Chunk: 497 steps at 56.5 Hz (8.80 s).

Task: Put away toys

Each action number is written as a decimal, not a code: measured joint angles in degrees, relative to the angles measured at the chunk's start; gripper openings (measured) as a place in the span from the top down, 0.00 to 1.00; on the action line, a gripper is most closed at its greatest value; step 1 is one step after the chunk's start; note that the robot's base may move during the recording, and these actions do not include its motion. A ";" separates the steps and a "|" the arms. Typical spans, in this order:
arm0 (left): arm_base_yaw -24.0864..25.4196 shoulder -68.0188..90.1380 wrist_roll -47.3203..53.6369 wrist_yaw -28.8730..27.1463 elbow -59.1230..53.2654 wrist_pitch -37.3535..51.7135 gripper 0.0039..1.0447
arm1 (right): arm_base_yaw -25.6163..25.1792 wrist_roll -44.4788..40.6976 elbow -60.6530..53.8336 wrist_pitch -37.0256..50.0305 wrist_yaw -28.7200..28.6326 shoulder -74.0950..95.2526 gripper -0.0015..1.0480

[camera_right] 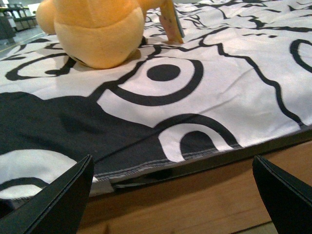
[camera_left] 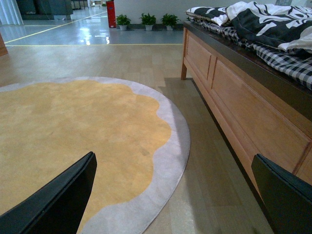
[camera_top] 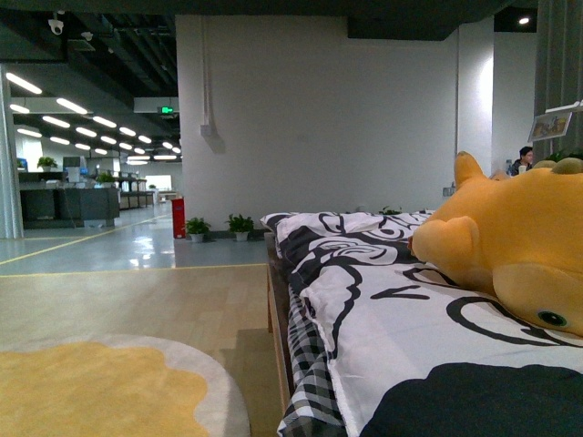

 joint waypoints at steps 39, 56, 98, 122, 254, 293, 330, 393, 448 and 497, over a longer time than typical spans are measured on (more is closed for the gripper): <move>0.00 0.00 0.00 -0.02 0.00 0.00 0.06 | 6.43 -3.39 24.87 33.79 2.38 50.25 0.06; 0.00 0.00 0.00 0.00 0.00 0.00 0.06 | 8.55 -11.96 33.81 38.75 7.96 59.32 0.06; 0.00 0.00 0.00 0.00 0.00 0.00 0.06 | 5.99 -19.93 54.84 6.45 11.67 69.94 0.06; 0.00 0.00 0.00 -0.02 0.00 0.00 0.06 | 6.03 -21.59 55.95 0.72 8.94 70.14 0.37; 0.00 0.00 0.00 0.00 0.00 0.00 0.06 | -4.39 -8.11 5.42 -1.01 -13.66 3.58 0.93; 0.00 0.00 0.00 -0.02 0.00 0.00 0.06 | -4.33 -8.11 0.09 -10.43 -13.70 -11.67 0.93; 0.07 -0.02 0.00 -0.20 0.00 0.00 0.06 | -4.13 -8.11 -0.50 -10.45 -14.75 -12.17 0.93; 0.17 0.02 0.00 -0.44 0.00 0.00 0.06 | -4.11 -8.09 -0.50 -10.99 -13.84 -12.02 0.93; 0.11 0.04 0.02 0.13 0.00 0.00 0.06 | -4.17 -8.09 -0.50 -10.97 -14.05 -12.07 0.93; 0.11 0.04 0.02 0.15 0.00 0.00 0.06 | -4.17 -8.11 -0.50 -10.99 -14.03 -12.07 0.93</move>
